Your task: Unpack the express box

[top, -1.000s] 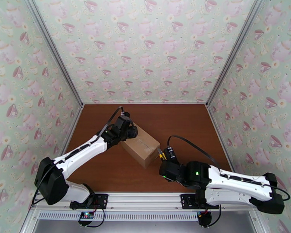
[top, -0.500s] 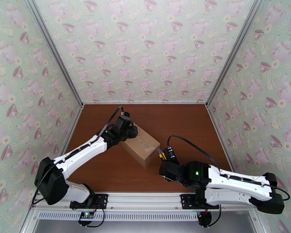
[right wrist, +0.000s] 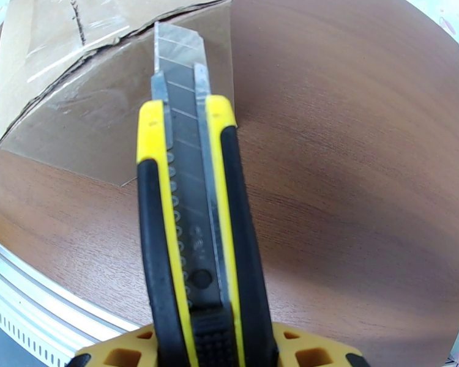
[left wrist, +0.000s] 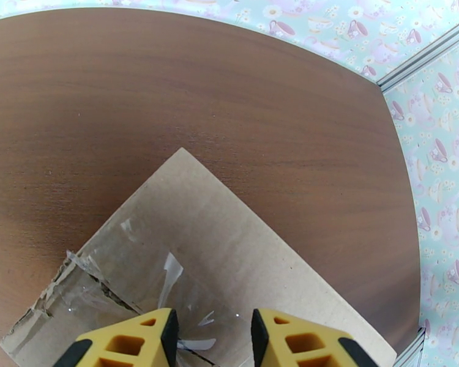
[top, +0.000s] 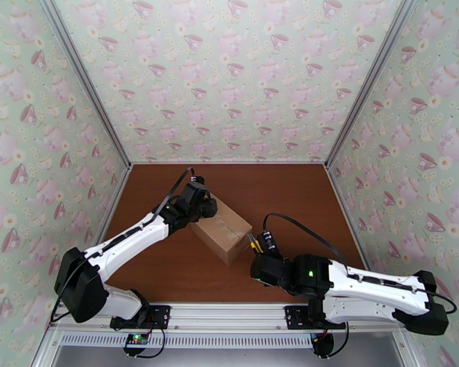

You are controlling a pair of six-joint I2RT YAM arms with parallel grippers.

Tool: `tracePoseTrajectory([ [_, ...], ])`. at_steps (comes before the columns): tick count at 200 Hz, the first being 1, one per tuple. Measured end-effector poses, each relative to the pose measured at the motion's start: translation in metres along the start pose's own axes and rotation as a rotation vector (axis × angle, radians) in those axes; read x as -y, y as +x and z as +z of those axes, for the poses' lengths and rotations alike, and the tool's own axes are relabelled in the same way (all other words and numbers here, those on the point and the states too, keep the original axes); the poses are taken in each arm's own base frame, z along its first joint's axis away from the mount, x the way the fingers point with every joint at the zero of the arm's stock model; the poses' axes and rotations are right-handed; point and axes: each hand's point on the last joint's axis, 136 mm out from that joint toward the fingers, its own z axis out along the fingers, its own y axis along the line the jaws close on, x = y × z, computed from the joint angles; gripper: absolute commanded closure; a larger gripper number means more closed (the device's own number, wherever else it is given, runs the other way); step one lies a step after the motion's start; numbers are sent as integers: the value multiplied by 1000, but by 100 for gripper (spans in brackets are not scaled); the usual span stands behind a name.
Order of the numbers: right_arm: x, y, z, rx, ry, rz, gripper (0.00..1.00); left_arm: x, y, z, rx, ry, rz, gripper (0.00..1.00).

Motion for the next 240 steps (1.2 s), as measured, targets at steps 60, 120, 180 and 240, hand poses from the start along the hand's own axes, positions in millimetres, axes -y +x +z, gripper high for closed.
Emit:
tracePoseTrajectory([
  [60,-1,1,4,-11,18,-10,100,0,0,0,0,0,0,61],
  [120,-4,-5,2,-7,29,-17,100,1,-1,-2,5,3,-1,60],
  [180,-3,-7,4,-9,61,-39,100,1,-2,-3,7,5,-1,60],
  [240,-3,-9,6,-12,93,-56,100,1,-2,-3,7,5,-2,61],
])
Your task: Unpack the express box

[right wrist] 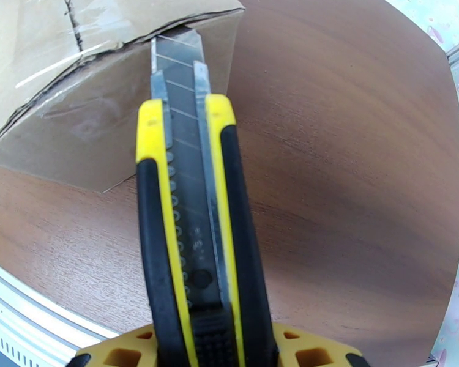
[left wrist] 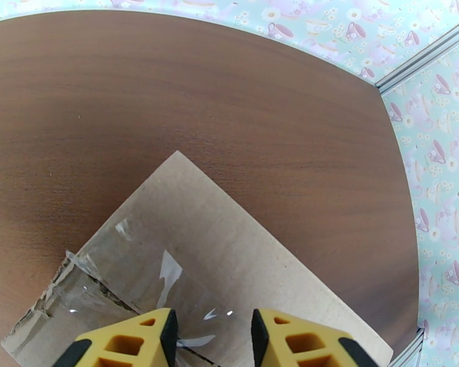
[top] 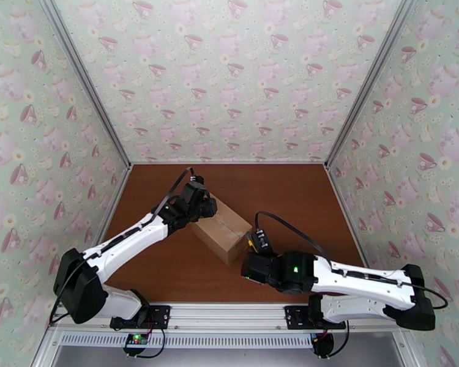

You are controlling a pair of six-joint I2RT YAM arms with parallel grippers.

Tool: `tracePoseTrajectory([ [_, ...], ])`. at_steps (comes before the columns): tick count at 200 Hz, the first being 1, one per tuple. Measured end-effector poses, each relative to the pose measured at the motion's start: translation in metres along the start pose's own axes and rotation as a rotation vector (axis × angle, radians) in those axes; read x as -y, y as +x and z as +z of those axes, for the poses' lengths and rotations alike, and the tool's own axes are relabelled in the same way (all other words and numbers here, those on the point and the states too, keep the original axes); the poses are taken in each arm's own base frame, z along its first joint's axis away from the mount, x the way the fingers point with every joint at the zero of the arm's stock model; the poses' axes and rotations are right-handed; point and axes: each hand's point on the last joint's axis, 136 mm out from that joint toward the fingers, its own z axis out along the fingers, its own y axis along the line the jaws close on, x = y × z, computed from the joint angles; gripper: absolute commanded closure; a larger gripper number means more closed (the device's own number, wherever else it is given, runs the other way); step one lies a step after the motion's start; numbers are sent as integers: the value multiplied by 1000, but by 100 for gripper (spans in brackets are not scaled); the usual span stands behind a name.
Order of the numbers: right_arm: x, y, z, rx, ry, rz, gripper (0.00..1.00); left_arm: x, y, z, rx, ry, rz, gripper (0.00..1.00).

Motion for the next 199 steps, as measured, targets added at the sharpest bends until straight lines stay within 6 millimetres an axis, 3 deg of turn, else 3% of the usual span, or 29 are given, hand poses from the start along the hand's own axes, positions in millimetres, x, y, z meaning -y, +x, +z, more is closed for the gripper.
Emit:
tracePoseTrajectory([
  [129,0,-1,0,4,2,-2,100,5,-11,-21,25,18,-3,60],
  [174,0,-1,1,2,6,-7,100,11,-11,-49,34,55,-22,62],
  [199,-1,-1,2,-1,12,-14,100,11,9,-67,11,73,-35,64],
])
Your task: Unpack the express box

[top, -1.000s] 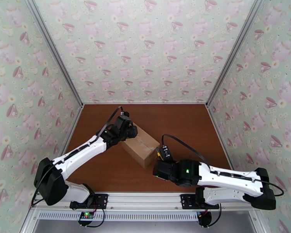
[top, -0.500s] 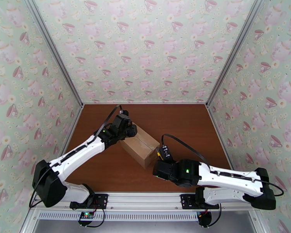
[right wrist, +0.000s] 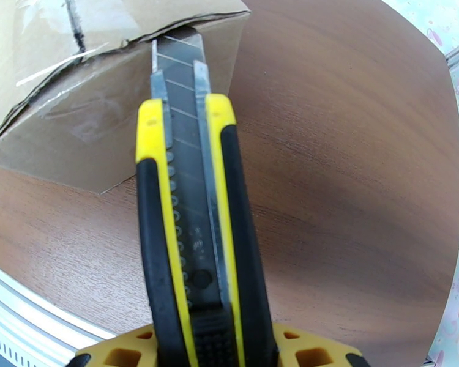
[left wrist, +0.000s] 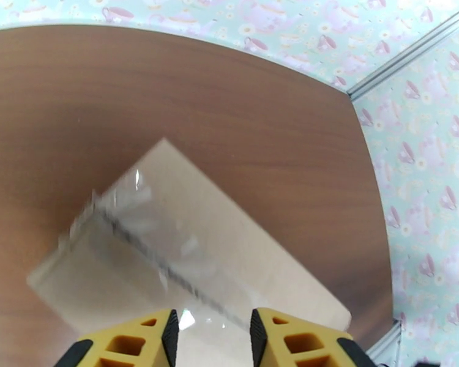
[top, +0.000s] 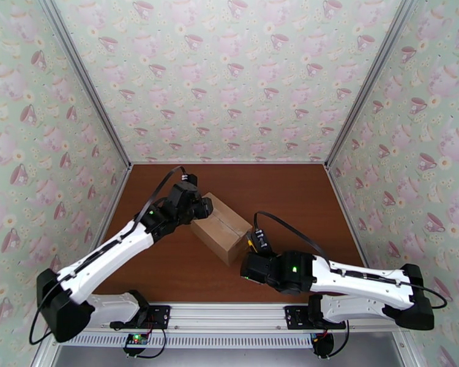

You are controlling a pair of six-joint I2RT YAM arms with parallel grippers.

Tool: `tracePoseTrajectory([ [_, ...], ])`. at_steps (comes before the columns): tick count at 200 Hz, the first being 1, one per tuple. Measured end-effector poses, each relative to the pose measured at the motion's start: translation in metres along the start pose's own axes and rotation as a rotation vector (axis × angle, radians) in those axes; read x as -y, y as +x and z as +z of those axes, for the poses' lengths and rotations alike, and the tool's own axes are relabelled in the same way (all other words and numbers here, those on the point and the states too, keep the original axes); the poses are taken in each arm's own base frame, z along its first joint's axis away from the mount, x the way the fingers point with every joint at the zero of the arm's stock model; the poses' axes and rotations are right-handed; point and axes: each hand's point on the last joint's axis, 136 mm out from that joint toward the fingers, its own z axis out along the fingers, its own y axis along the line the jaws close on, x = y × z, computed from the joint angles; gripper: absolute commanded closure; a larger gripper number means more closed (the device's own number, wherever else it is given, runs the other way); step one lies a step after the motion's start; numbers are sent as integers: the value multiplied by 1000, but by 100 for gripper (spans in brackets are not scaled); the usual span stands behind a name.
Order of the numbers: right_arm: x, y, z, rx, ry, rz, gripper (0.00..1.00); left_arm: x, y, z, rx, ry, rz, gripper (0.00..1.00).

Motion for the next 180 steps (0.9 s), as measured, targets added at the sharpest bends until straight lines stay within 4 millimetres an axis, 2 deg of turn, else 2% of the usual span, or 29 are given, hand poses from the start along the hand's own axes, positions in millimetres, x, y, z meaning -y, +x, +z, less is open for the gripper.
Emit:
tracePoseTrajectory([
  [25,0,0,0,0,1,-1,100,-12,38,-12,-65,-10,-24,66],
  [57,0,0,0,0,0,-2,100,-32,94,-15,-179,-50,-42,68],
  [86,-1,0,1,-2,3,-10,100,-29,134,-12,-261,-49,-44,68],
  [114,-2,-1,1,-1,7,-14,100,-15,153,-2,-293,-26,-48,68],
  [140,-3,-3,0,1,2,-20,100,-2,161,14,-303,-13,-51,68],
  [180,-3,-4,0,2,4,-27,100,6,166,29,-306,-7,-55,68],
])
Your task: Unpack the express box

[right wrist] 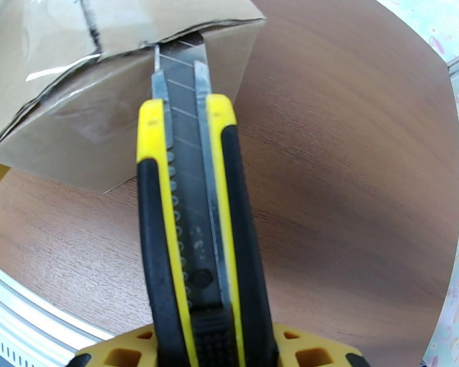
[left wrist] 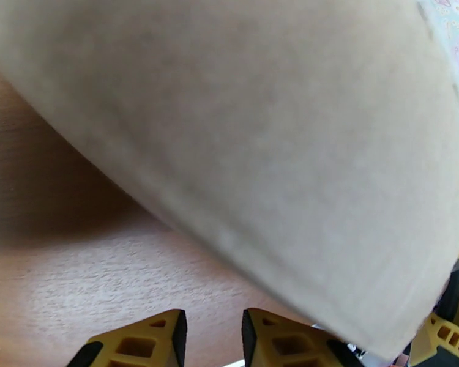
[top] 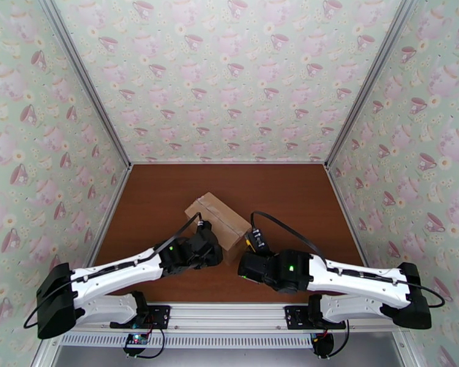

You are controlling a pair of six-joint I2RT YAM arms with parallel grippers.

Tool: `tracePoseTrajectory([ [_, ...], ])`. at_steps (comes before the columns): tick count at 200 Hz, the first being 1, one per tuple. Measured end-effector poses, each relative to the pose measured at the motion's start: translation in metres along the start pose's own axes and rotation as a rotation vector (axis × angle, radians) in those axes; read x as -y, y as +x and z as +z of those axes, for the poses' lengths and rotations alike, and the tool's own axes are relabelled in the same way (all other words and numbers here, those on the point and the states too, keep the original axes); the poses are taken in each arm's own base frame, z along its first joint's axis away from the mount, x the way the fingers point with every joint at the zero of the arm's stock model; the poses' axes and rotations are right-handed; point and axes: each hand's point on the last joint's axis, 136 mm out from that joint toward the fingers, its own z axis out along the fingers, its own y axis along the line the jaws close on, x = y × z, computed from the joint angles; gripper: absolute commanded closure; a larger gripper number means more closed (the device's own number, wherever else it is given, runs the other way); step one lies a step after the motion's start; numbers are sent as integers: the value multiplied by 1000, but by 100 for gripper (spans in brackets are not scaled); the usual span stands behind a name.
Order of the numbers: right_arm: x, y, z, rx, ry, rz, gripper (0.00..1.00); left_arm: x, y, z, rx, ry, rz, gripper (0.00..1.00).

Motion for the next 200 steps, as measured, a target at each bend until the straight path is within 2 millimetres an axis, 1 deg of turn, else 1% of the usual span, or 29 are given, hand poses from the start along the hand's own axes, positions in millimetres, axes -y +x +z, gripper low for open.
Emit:
tracePoseTrajectory([
  [61,4,-2,3,8,31,1,100,8,-4,7,2,5,1,68],
  [151,4,-3,3,10,30,1,100,7,-6,7,14,-8,3,68],
  [190,1,-6,4,12,42,-8,100,2,-11,7,31,-28,0,67],
  [200,-3,-6,4,10,31,-16,100,1,-14,6,39,-31,-5,67],
])
